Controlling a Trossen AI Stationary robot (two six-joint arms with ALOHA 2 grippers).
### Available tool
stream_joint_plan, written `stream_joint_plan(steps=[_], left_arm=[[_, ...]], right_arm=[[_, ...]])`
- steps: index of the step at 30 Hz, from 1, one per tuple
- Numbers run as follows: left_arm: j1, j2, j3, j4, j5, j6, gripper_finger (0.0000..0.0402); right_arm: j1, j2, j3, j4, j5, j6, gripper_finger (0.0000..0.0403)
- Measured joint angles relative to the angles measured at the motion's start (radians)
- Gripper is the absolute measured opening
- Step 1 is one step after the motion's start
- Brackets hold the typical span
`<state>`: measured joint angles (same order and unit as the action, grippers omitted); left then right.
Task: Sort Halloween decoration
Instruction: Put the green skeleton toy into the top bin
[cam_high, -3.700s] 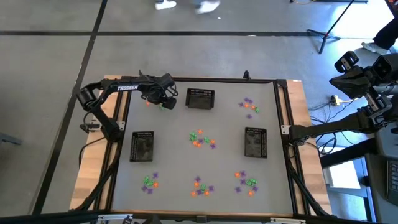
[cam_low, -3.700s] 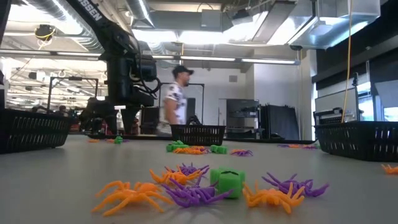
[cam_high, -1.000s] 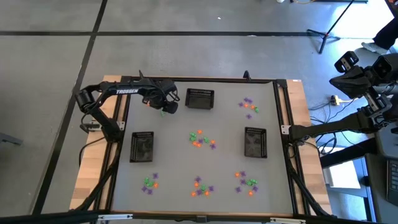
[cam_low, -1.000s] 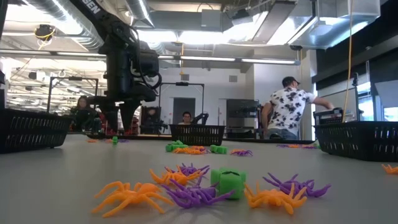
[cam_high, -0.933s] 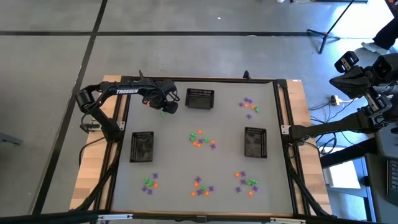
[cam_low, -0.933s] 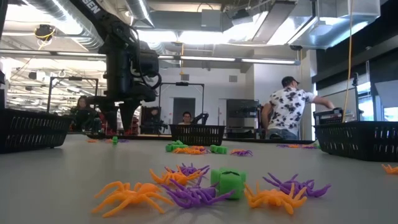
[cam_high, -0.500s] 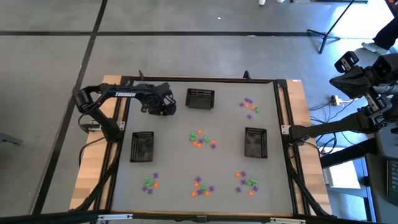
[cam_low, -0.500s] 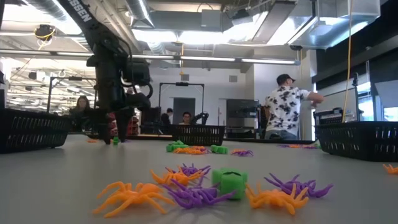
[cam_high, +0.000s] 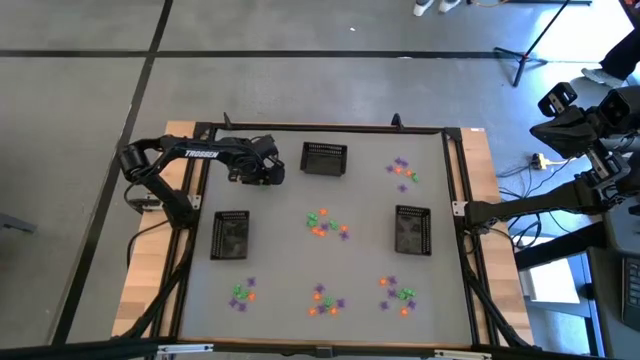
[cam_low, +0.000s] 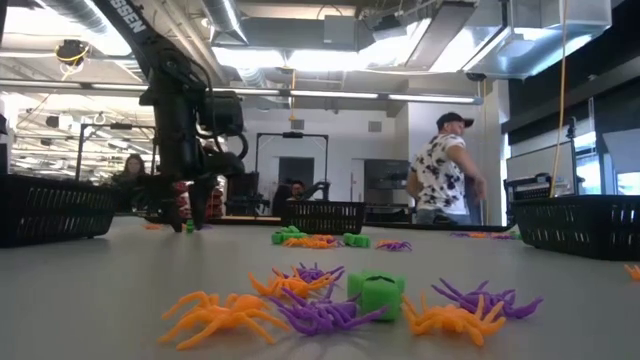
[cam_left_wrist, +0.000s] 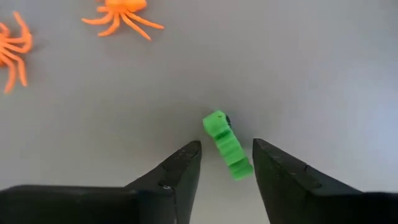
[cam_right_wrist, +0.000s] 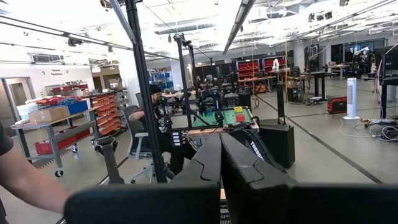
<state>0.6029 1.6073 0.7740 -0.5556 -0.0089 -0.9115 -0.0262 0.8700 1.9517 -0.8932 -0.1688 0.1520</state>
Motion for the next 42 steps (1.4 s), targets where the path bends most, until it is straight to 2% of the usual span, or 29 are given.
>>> stream_joint_plan(steps=[6,9,11,17,22,27,32,36,42], left_arm=[[-0.003,0.002,-0.001,0.001,-0.082,0.005,0.0071],[-0.002,0.002,-0.001,0.000,-0.087,0.028,0.0026],[-0.010,0.002,0.006,-0.006,-0.089,0.044,0.0011],[-0.042,-0.016,0.069,-0.044,-0.075,0.114,0.0007],[-0.082,-0.122,0.176,-0.014,-0.055,0.202,0.0005],[-0.128,-0.204,0.258,0.262,-0.086,0.380,0.0007],[-0.137,-0.187,0.286,0.508,-0.051,0.511,0.0008],[-0.115,-0.141,0.294,0.515,-0.055,0.499,0.0009],[-0.089,-0.047,0.297,0.602,0.066,0.476,0.0009]], right_arm=[[0.000,0.000,0.000,0.000,0.000,0.000,0.0001],[0.000,0.000,0.000,0.000,0.000,0.000,0.0001],[0.000,0.000,0.000,0.000,0.000,0.000,0.0001],[0.000,0.000,0.000,0.000,0.000,0.000,0.0001],[0.000,0.000,0.000,0.000,0.000,0.000,0.0001],[0.000,0.000,0.000,0.000,0.000,0.000,0.0001],[0.000,0.000,0.000,0.000,0.000,0.000,0.0001],[0.000,0.000,0.000,0.000,0.000,0.000,0.0001],[0.000,0.000,0.000,0.000,0.000,0.000,0.0001]])
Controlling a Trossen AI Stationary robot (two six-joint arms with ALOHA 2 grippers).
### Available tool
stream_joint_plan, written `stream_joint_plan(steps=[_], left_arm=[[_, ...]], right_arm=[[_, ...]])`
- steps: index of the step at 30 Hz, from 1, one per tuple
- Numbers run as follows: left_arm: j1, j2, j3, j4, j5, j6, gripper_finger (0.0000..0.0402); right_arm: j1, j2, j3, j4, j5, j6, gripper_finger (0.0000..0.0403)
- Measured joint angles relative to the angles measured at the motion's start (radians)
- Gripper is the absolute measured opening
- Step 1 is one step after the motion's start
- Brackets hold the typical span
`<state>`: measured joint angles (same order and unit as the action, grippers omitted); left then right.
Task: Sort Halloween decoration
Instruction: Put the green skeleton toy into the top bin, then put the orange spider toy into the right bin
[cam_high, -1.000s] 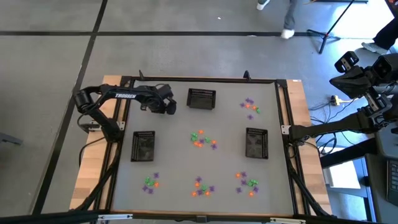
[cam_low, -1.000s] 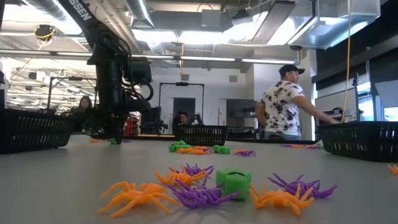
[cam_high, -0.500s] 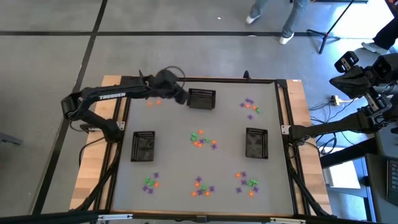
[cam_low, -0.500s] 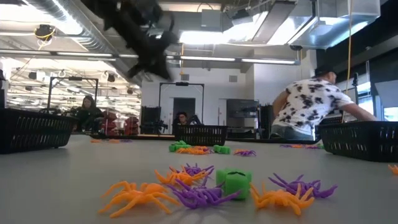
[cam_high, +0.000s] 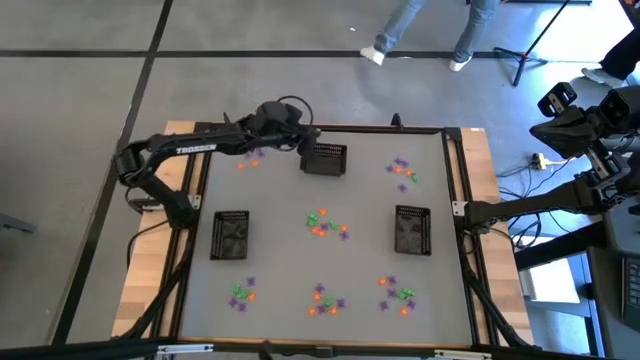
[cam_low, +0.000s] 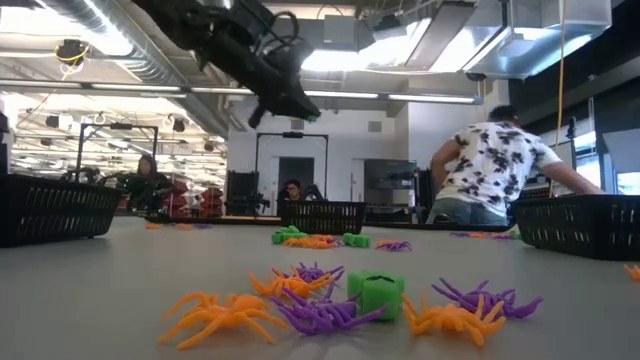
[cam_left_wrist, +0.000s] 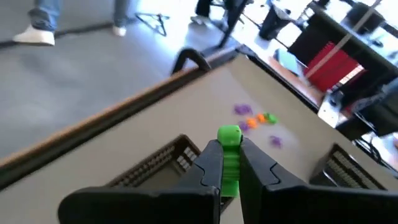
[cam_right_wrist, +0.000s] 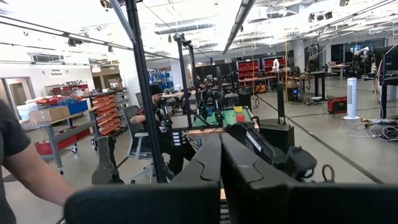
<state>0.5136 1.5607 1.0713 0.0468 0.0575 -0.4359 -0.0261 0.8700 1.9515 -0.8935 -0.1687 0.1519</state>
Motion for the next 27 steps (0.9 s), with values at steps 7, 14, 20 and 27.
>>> stream_joint_plan(steps=[7,14,20,27], left_arm=[[0.000,0.122,0.089,-0.079,0.028,0.000,0.0012],[0.026,0.205,0.150,-0.260,0.077,0.005,0.0090],[0.034,0.224,0.160,-0.292,0.115,0.004,0.0155],[0.033,0.180,0.160,-0.248,0.222,0.000,0.0171]], right_arm=[[0.000,0.000,0.000,0.000,0.000,0.000,0.0001],[0.000,0.000,0.000,0.008,0.001,-0.001,0.0001],[0.000,0.000,0.000,0.001,0.001,-0.001,0.0001],[0.000,0.000,0.000,0.035,0.002,-0.009,0.0001]])
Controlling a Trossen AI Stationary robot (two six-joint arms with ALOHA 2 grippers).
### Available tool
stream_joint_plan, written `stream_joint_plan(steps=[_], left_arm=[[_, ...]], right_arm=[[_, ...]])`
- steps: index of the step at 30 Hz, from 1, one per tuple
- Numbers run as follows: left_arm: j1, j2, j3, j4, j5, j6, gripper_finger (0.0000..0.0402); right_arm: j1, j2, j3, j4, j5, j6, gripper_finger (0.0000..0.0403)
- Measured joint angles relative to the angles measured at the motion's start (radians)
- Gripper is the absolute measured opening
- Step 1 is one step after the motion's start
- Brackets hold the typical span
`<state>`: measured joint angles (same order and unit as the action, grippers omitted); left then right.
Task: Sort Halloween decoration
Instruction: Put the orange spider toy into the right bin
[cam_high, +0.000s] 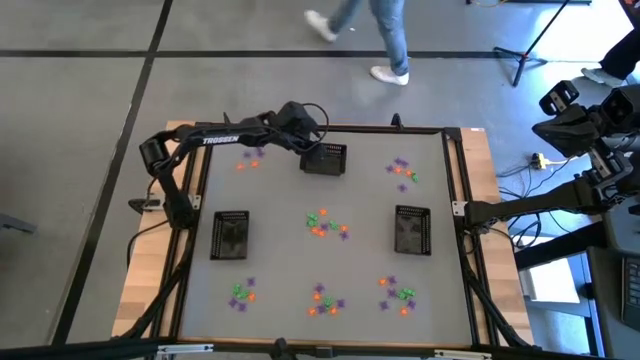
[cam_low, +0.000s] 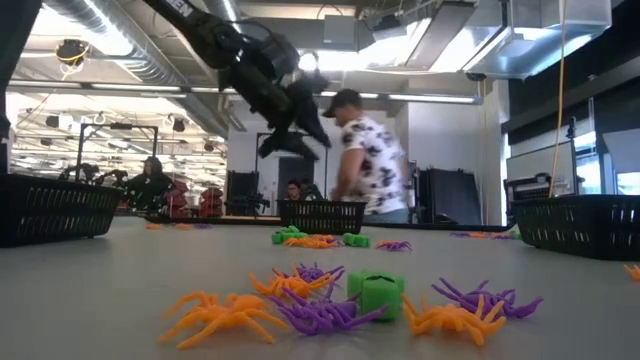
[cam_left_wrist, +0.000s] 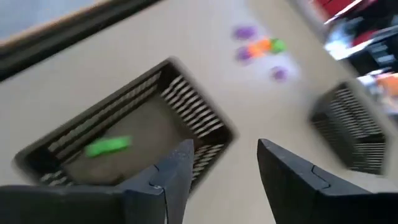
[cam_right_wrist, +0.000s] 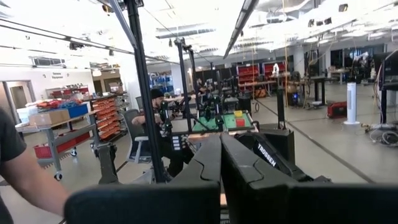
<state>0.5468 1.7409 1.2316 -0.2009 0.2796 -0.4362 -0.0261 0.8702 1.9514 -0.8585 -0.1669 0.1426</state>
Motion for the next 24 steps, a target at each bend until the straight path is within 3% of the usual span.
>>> stream_joint_plan(steps=[6,9,13,17,19,24], left_arm=[[0.000,-0.137,0.000,0.064,0.023,0.075,0.0171],[0.000,-0.215,0.000,0.070,-0.034,0.175,0.0172],[0.000,-0.294,0.000,0.074,-0.132,0.175,0.0172],[0.000,-0.349,0.000,0.089,-0.191,0.014,0.0172],[-0.002,-0.360,0.000,0.087,-0.182,-0.054,0.0172],[-0.003,-0.412,-0.002,0.105,-0.094,-0.078,0.0172]], right_arm=[[0.000,0.001,0.000,0.048,0.007,-0.024,0.0001],[0.000,0.003,0.000,0.074,0.055,-0.024,0.0001],[0.000,0.013,0.000,0.122,0.208,-0.112,0.0001],[0.000,0.036,0.000,0.164,0.498,-0.200,0.0001],[0.000,0.056,0.002,0.176,0.591,-0.204,0.0001],[0.000,0.153,0.000,0.169,0.617,-0.282,0.0001]])
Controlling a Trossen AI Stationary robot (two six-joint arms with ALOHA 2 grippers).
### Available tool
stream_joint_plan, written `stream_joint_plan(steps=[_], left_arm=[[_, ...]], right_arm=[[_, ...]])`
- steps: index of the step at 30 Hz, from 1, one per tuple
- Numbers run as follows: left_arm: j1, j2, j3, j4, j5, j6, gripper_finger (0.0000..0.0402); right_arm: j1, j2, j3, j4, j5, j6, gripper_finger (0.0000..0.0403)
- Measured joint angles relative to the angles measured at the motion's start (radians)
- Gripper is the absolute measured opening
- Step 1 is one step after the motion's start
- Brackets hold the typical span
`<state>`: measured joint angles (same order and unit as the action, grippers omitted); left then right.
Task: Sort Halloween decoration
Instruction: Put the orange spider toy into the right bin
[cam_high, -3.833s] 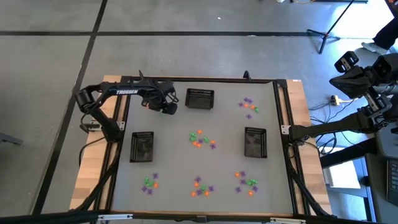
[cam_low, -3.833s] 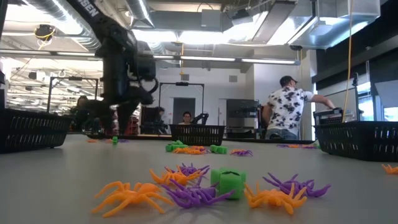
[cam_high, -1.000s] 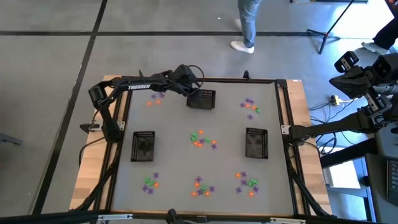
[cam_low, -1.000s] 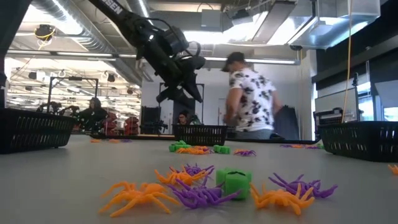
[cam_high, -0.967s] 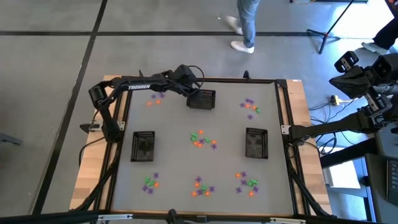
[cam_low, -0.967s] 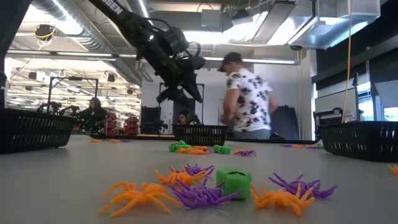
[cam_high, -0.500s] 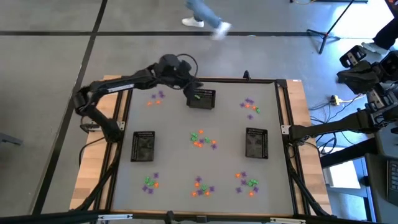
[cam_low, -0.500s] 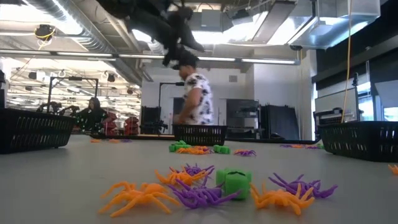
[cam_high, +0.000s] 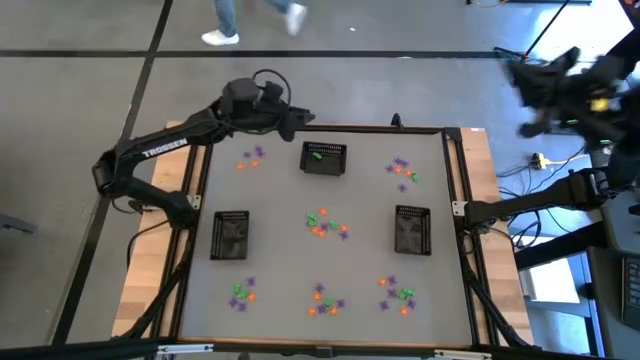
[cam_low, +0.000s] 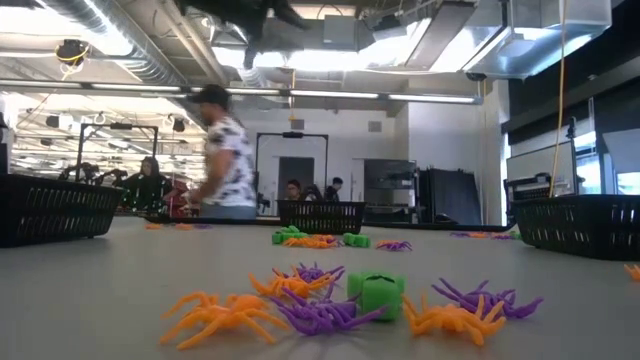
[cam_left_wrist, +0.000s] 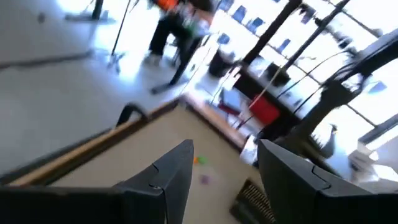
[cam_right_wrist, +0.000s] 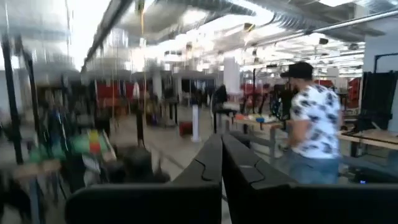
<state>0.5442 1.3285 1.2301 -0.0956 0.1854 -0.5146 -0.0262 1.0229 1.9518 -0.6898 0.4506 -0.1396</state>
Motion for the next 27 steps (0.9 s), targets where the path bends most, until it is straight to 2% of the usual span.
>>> stream_joint_plan(steps=[4,8,11,17,22,25,27], left_arm=[[-0.009,-0.069,0.000,0.096,-0.013,0.120,0.0167],[-0.023,-0.132,0.001,0.114,-0.057,0.259,0.0159],[-0.023,-0.153,0.001,0.093,-0.073,0.209,0.0158],[-0.023,-0.170,0.001,0.114,-0.059,0.184,0.0157],[-0.023,-0.173,0.000,0.114,-0.023,0.184,0.0157],[-0.023,-0.175,0.000,0.114,0.002,0.184,0.0157],[-0.021,-0.179,0.000,0.112,0.023,0.185,0.0157]], right_arm=[[0.000,0.082,0.000,-0.025,-0.076,-0.026,0.0001],[-0.003,0.141,-0.001,-0.103,-0.078,-0.022,0.0001],[-0.045,0.165,0.000,-0.199,-0.101,0.039,0.0001],[-0.147,0.213,0.000,-0.370,-0.257,0.223,0.0001],[-0.160,0.253,0.000,-0.472,-0.210,0.237,0.0001],[-0.156,0.288,0.000,-0.549,-0.156,0.326,0.0001],[-0.157,0.314,0.000,-0.575,-0.161,0.386,0.0001]])
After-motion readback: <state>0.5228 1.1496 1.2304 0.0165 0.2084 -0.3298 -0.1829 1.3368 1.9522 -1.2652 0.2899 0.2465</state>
